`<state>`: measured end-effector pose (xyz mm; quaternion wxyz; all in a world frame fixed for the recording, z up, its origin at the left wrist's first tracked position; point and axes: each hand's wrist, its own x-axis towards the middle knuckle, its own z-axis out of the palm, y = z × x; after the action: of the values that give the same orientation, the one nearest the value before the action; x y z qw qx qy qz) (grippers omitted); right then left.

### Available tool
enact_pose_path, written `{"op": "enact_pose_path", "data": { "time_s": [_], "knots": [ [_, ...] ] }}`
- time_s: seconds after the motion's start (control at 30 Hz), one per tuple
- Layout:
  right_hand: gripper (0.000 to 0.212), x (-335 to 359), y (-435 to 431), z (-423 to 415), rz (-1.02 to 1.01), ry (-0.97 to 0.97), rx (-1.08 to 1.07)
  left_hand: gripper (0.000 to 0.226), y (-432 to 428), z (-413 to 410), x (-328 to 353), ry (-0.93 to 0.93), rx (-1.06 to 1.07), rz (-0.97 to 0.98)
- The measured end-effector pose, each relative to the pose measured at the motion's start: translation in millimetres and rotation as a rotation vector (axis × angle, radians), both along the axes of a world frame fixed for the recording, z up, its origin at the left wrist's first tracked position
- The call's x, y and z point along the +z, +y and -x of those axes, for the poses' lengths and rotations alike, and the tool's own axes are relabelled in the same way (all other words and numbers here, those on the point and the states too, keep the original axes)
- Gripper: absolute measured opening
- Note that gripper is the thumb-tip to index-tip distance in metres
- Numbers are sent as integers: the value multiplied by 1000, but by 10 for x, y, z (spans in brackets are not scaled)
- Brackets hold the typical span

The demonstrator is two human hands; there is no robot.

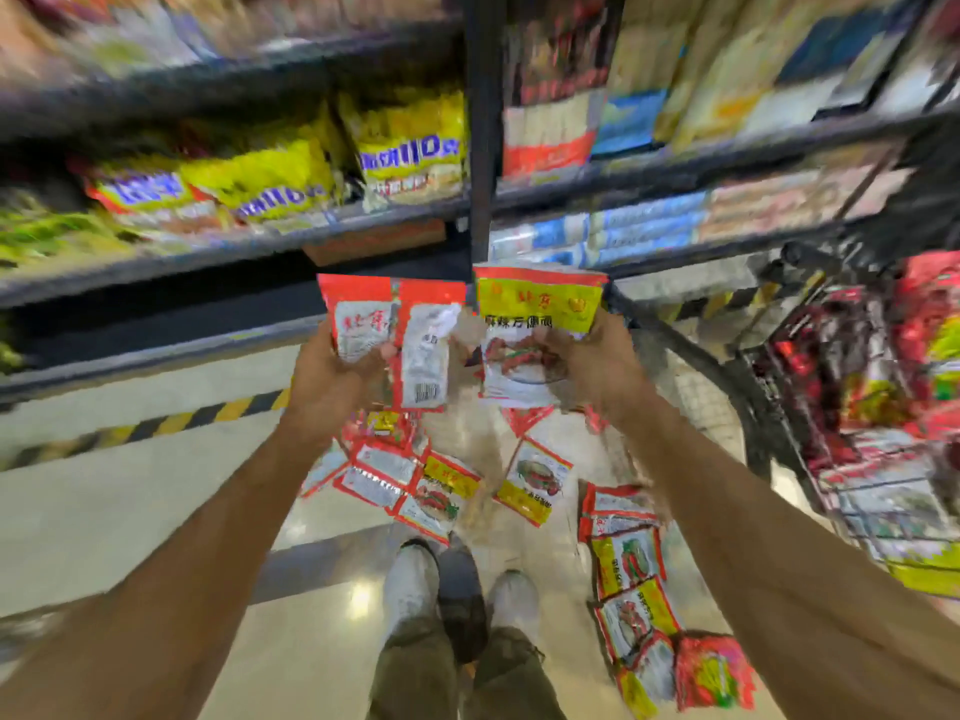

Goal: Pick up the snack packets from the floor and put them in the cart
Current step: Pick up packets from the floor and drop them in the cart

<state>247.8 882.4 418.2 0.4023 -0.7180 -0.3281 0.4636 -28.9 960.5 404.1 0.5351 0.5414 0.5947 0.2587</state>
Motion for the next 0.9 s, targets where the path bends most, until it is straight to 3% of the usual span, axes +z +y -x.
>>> {"op": "enact_pose_path", "data": {
  "time_s": [0.07, 0.23, 0.43, 0.63, 0.9],
  "knots": [
    [13, 871, 40, -13, -45, 81, 2, 35, -20, 54, 868, -53, 59, -19],
    [14, 3144, -120, -55, -169, 39, 55, 30, -215, 166, 2879, -138, 101, -23],
    [25, 5121, -708, -120, -353, -91, 12, 31, -753, 219, 4778, -212, 110, -180],
    [21, 6228, -1792, -171, -501, -68, -96, 33, -1560, 313, 5959, -340, 49, -365],
    [16, 6981, -3650, -495, -534, -79, -214, 36, -2935, 9, 6702, -412, -33, -338]
  ]
}}
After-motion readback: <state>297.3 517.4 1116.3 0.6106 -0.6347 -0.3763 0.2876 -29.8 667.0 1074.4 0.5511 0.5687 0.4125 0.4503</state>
